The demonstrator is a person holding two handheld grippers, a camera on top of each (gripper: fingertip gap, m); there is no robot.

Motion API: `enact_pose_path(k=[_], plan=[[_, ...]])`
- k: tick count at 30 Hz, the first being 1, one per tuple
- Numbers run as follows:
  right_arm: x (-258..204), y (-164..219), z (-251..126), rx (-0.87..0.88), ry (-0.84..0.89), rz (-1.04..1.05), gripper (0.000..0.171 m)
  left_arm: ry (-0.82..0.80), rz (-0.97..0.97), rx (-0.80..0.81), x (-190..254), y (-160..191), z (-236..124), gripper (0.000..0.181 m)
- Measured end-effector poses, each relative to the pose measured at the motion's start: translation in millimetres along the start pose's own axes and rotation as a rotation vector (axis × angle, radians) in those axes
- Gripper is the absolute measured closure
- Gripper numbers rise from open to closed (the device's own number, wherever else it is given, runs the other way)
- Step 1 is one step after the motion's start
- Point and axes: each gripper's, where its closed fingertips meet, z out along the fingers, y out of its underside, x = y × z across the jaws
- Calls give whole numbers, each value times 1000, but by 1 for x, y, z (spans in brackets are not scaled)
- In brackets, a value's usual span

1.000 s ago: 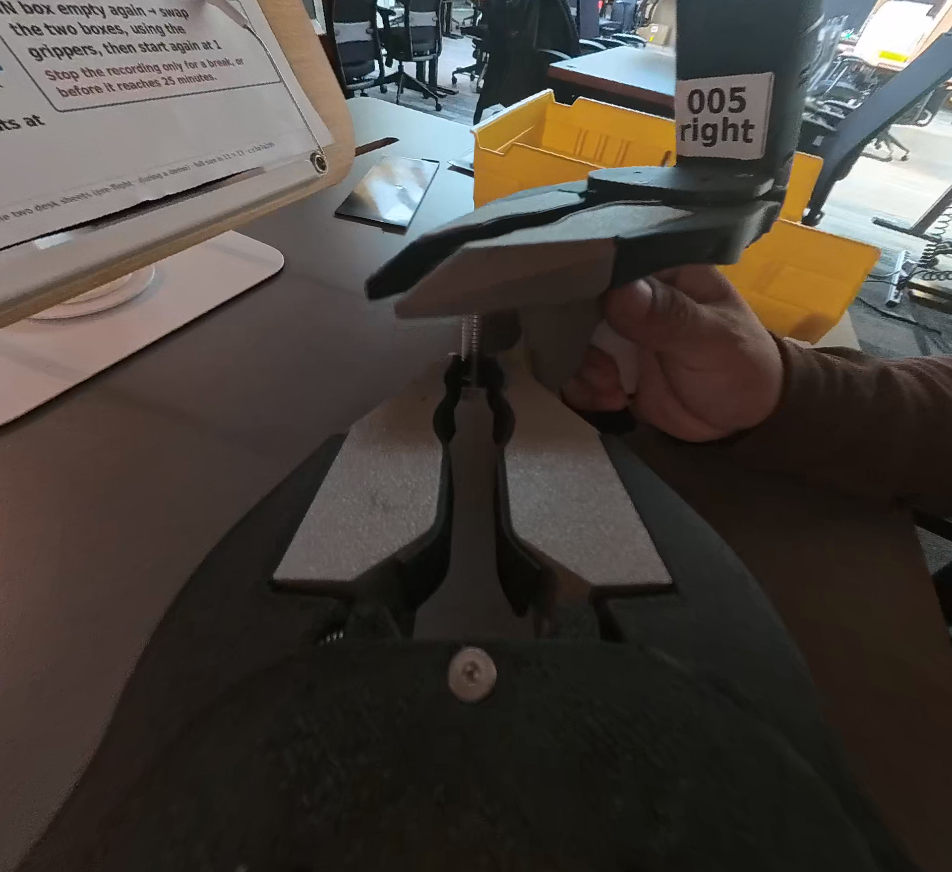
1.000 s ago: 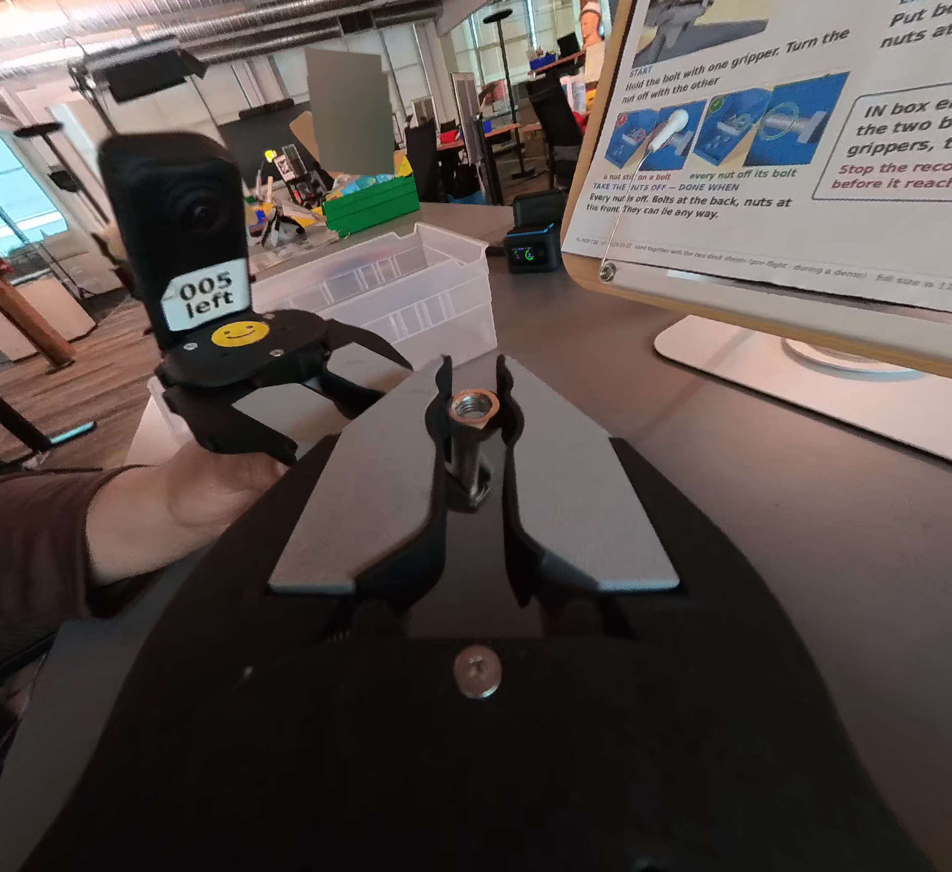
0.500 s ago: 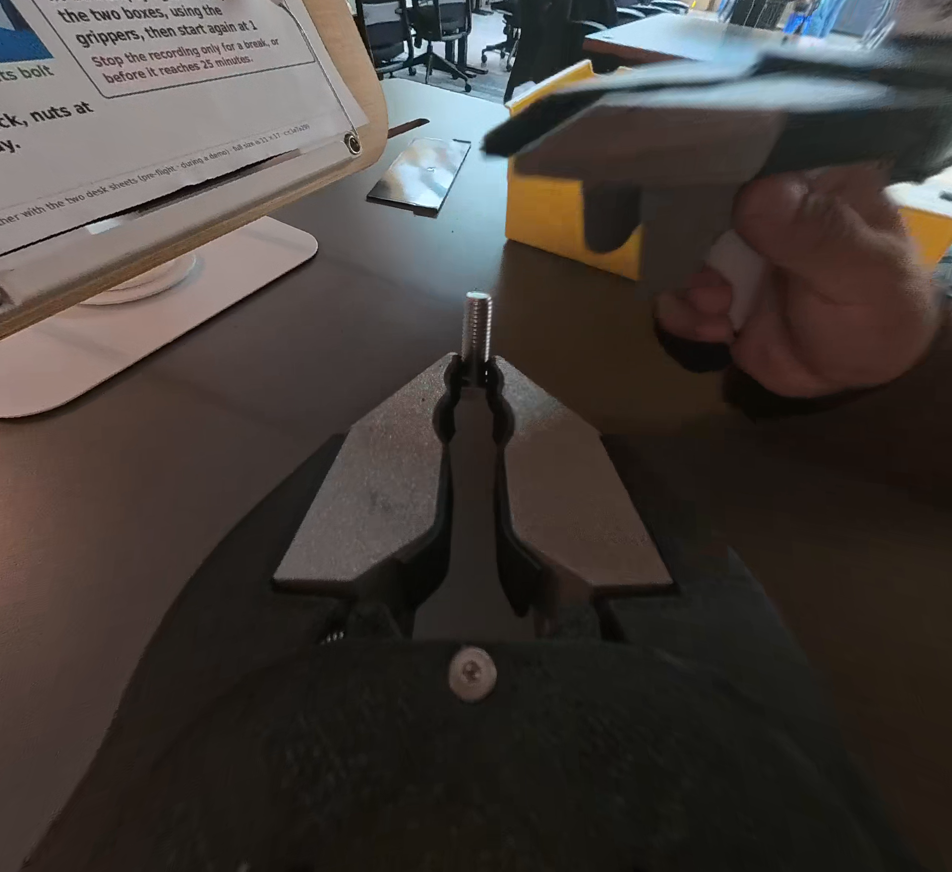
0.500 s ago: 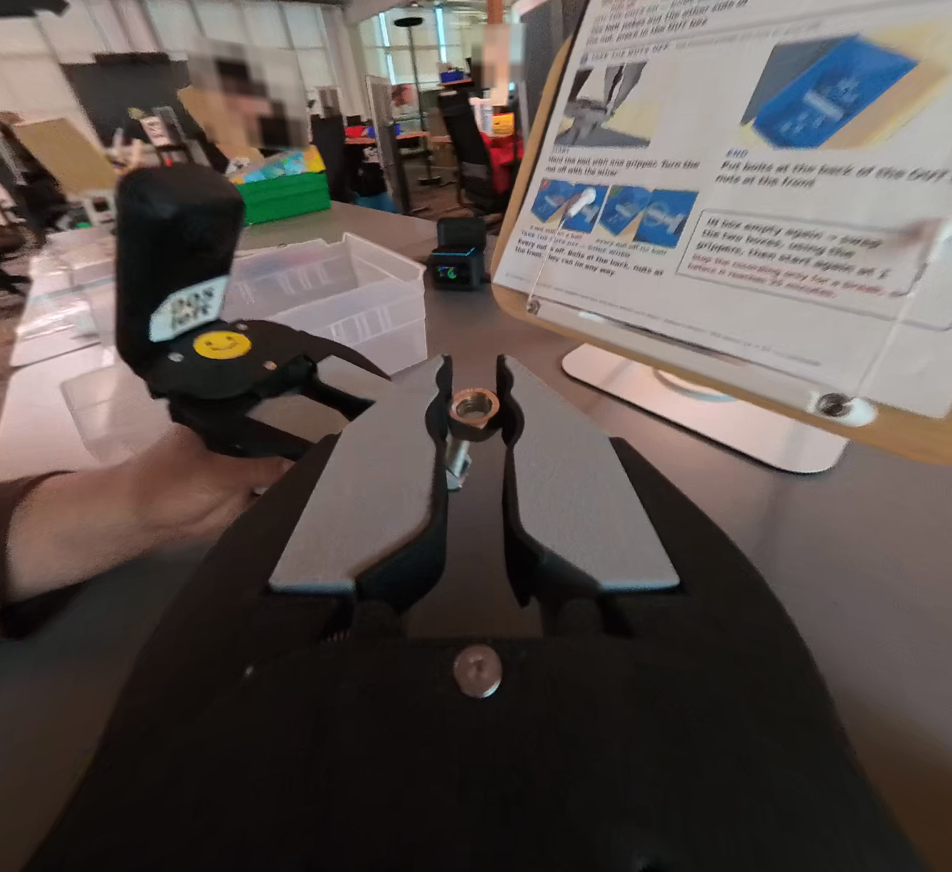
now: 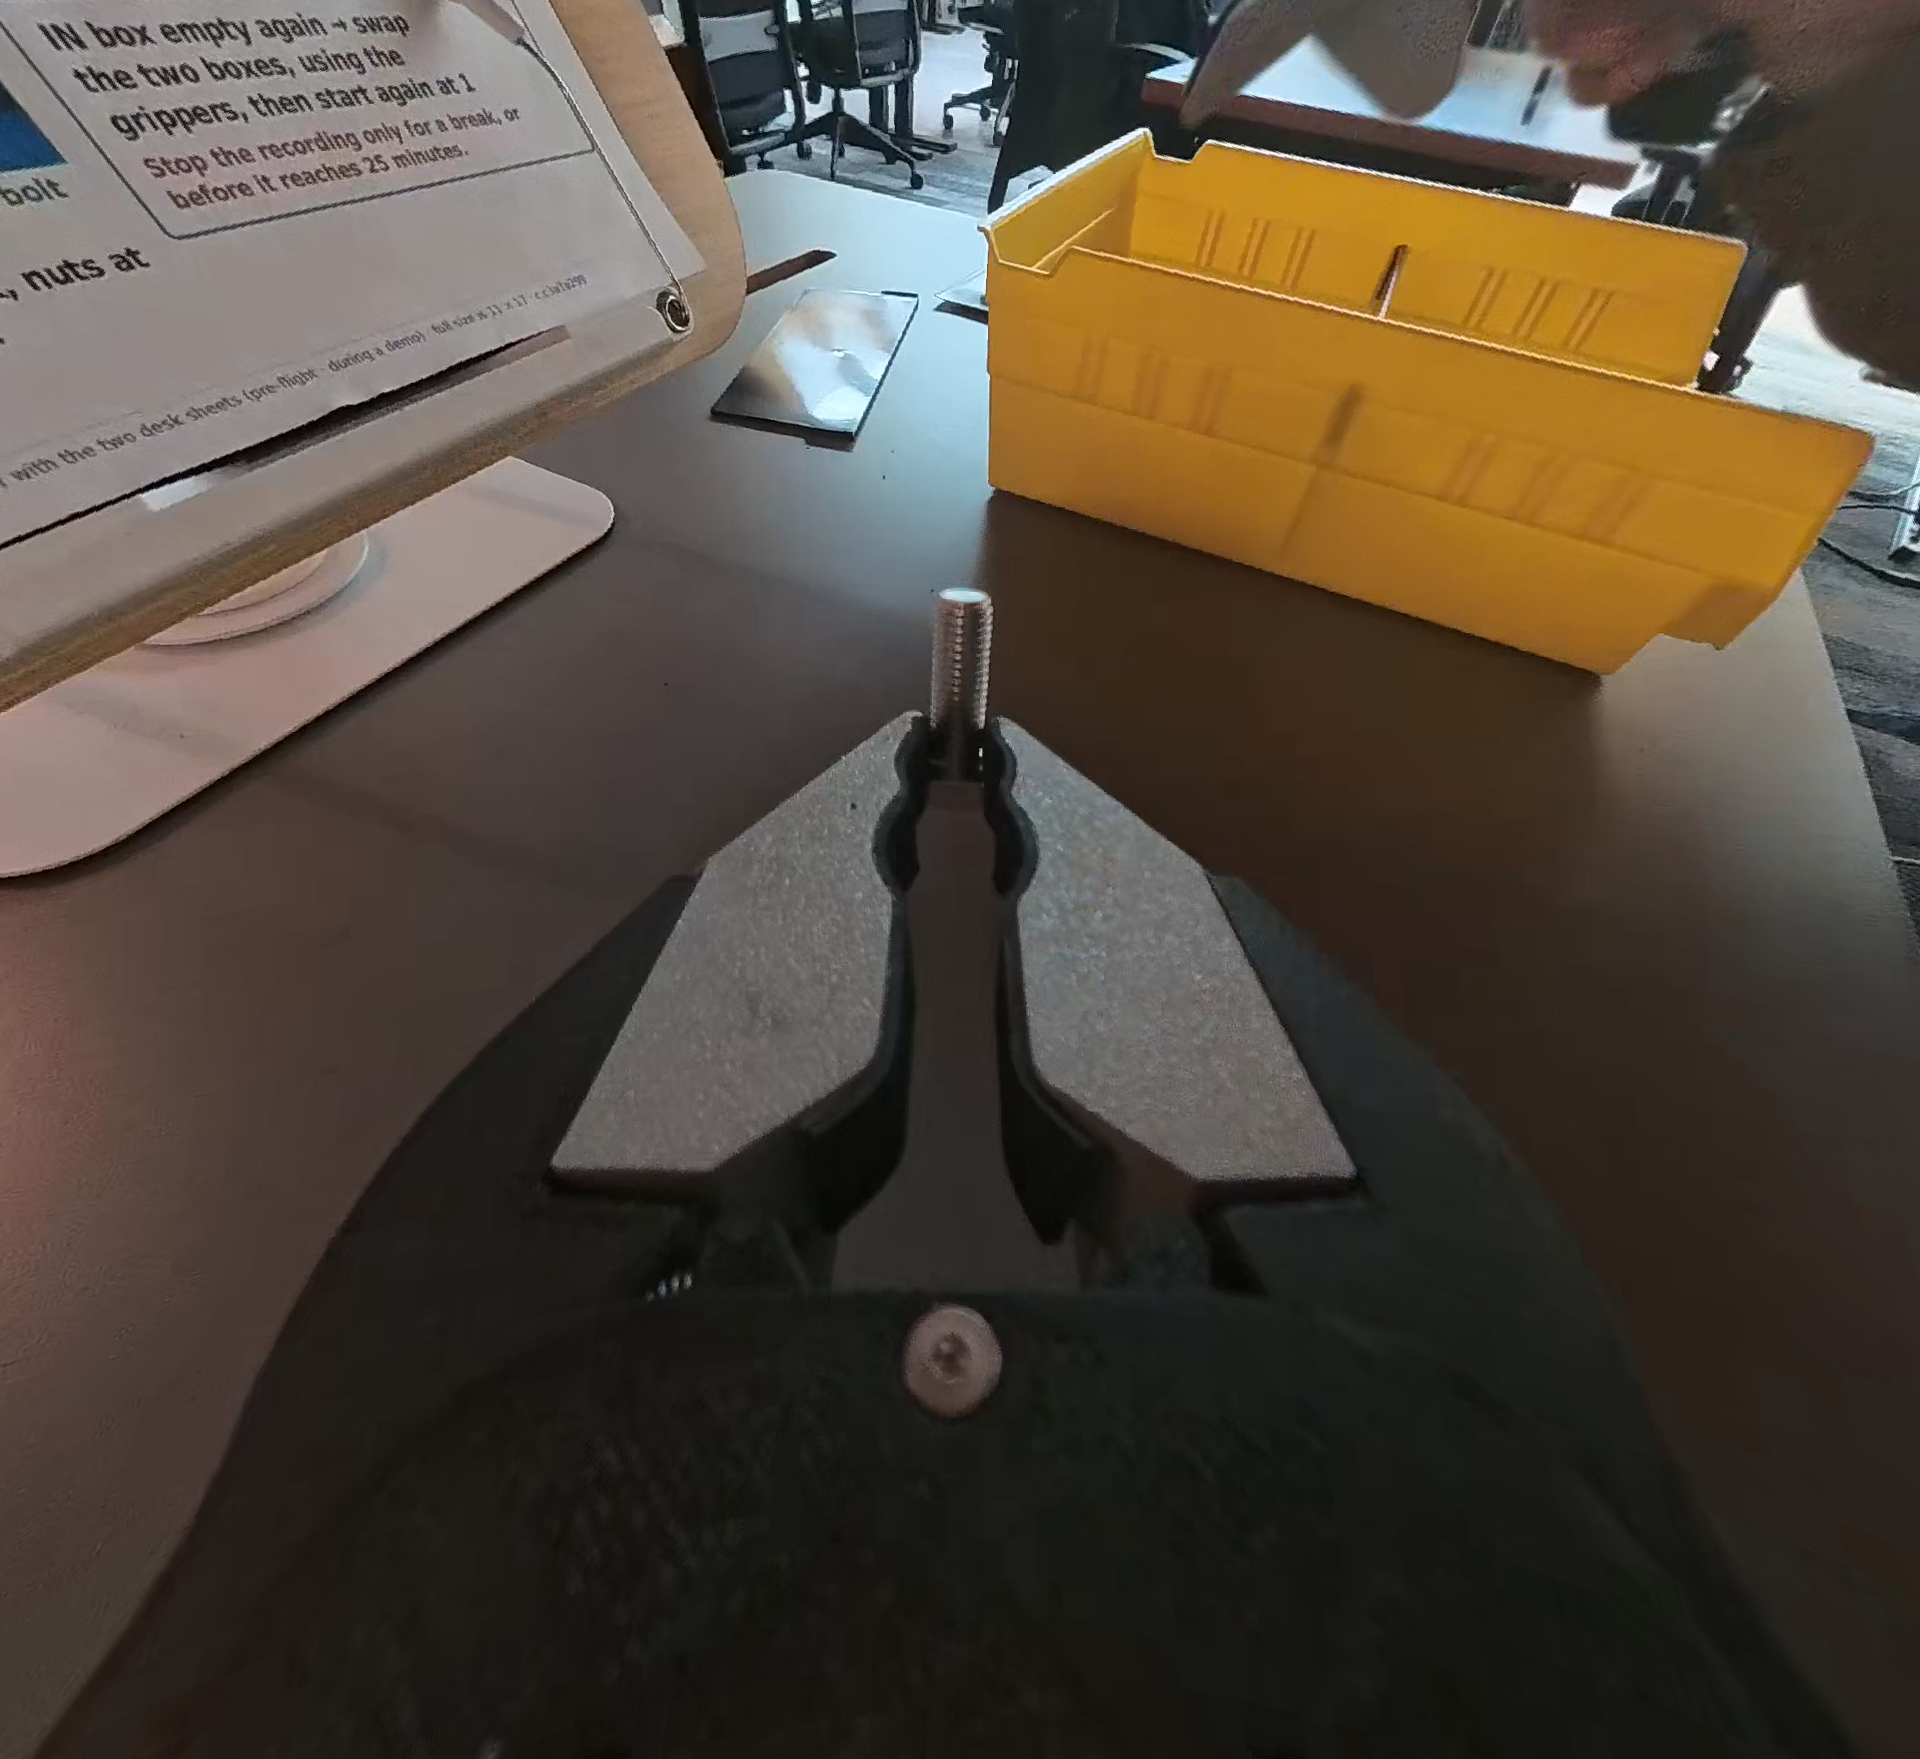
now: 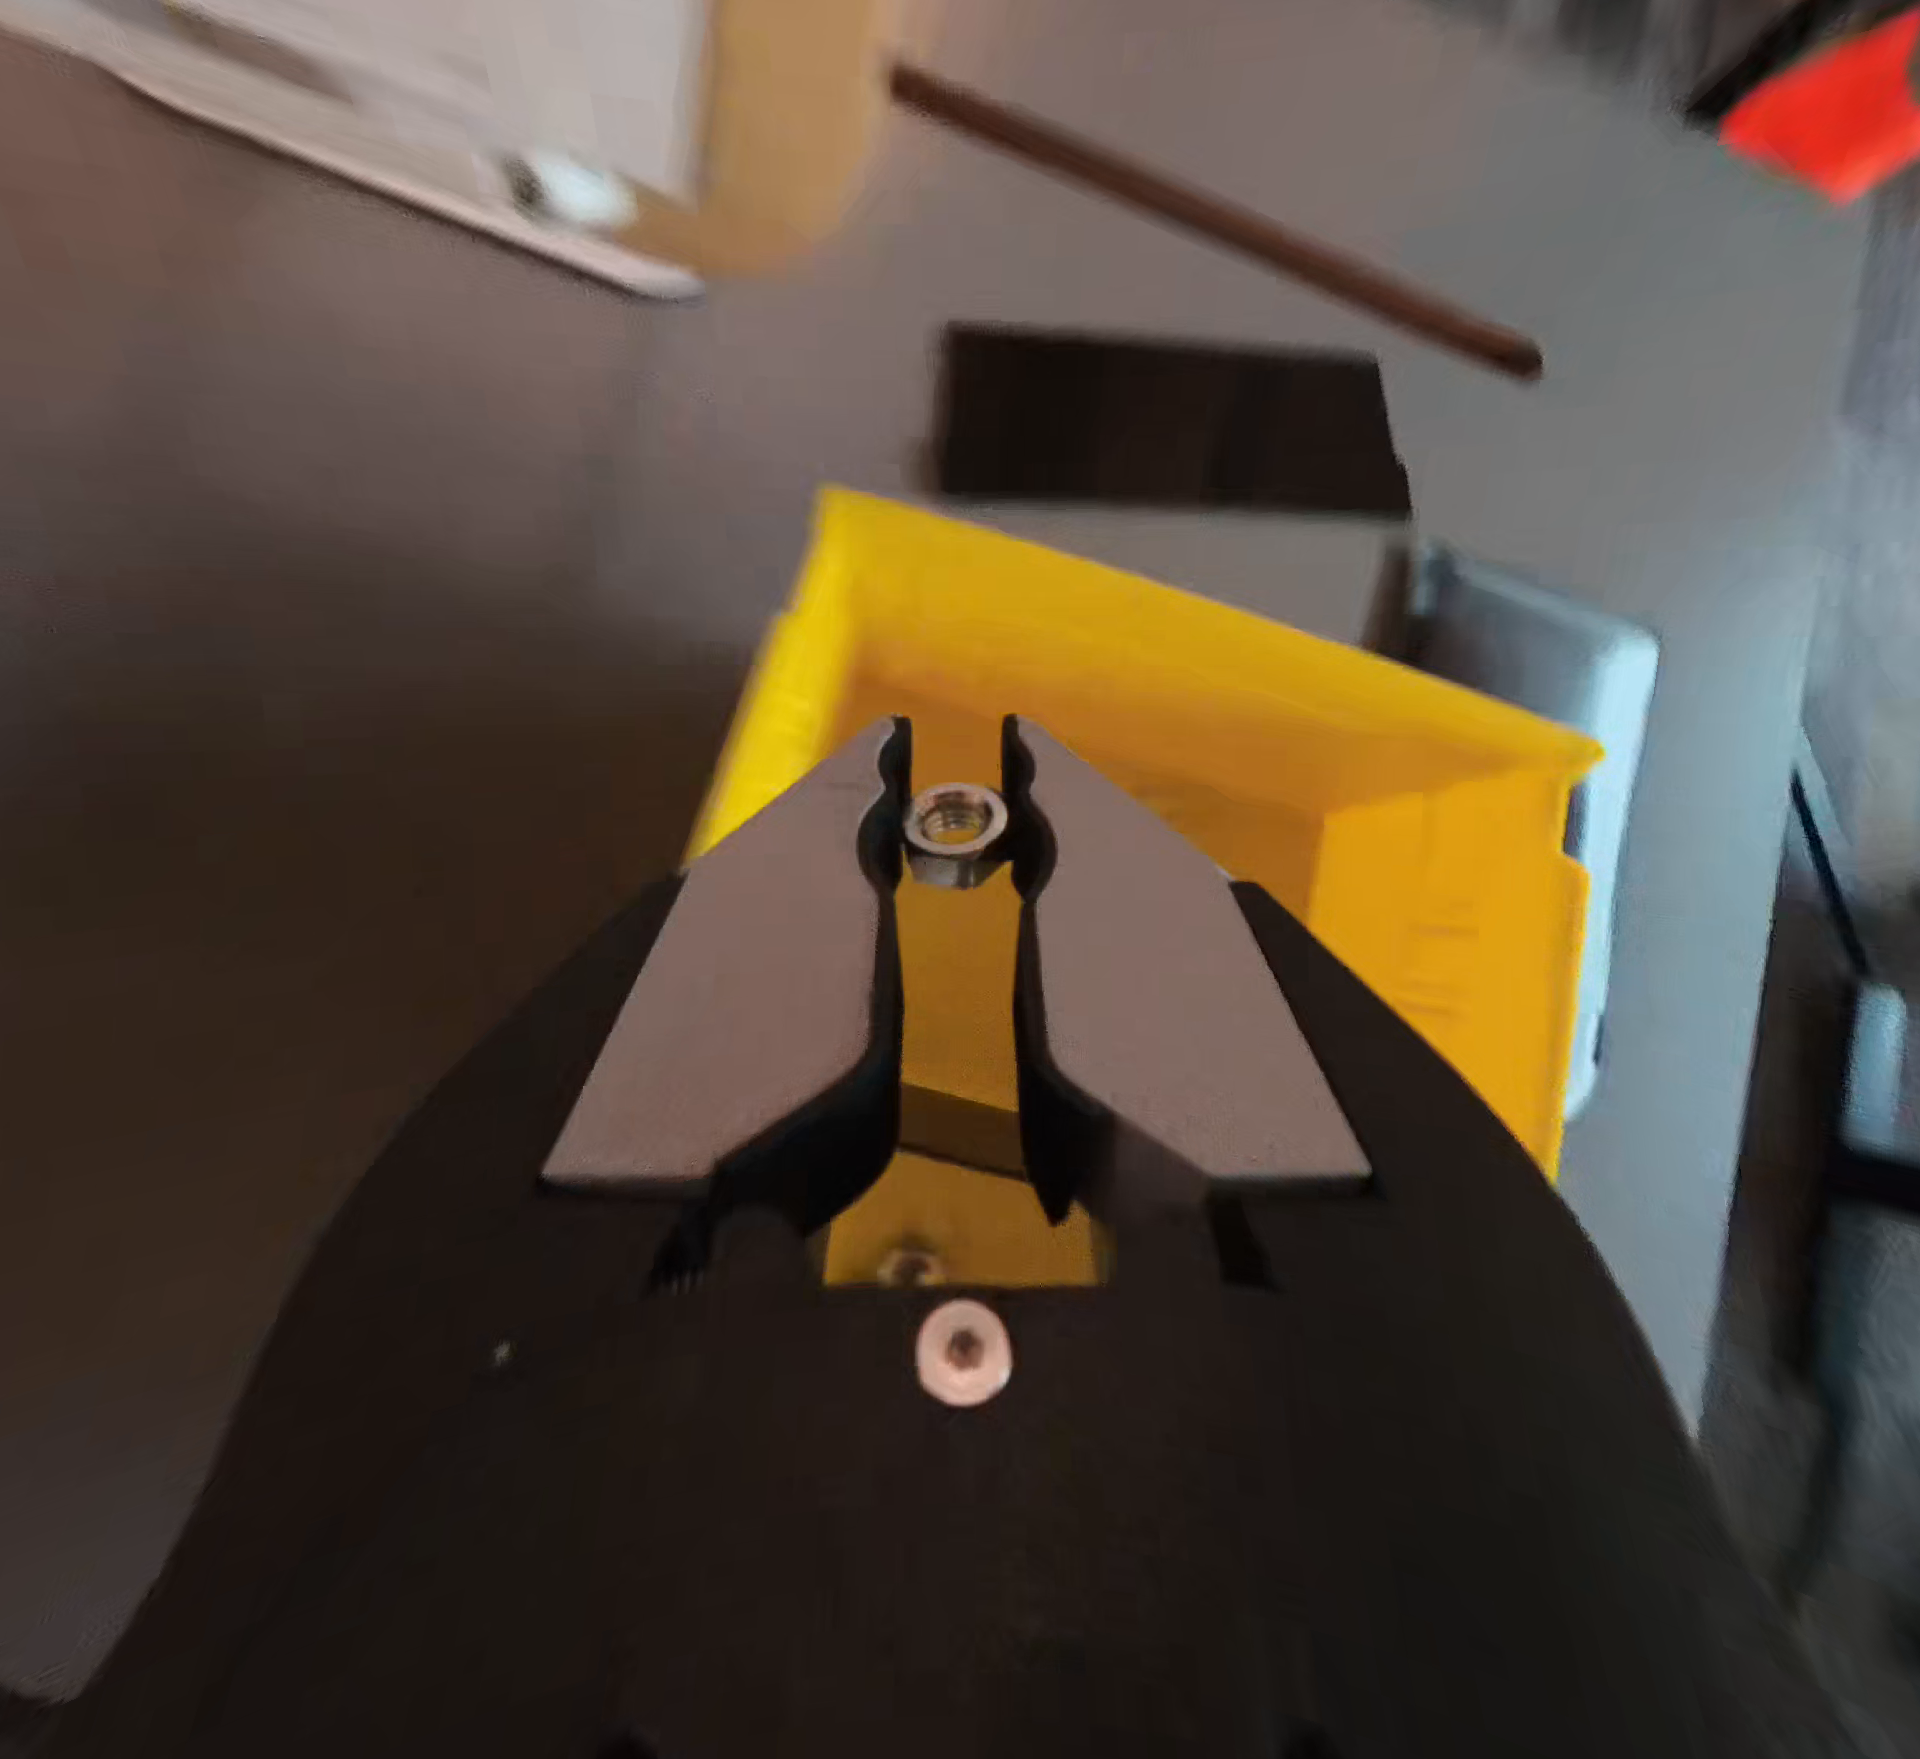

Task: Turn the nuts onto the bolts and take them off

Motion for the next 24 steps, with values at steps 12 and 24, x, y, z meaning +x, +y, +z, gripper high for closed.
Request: enact_pose_path(k=[12, 24], plan=[[46, 79, 76, -363, -33, 114, 156, 2, -4, -7, -2, 1, 1, 173], [1, 14, 16, -50, -179, 111, 153, 59, -38, -5, 4, 2, 2, 173]])
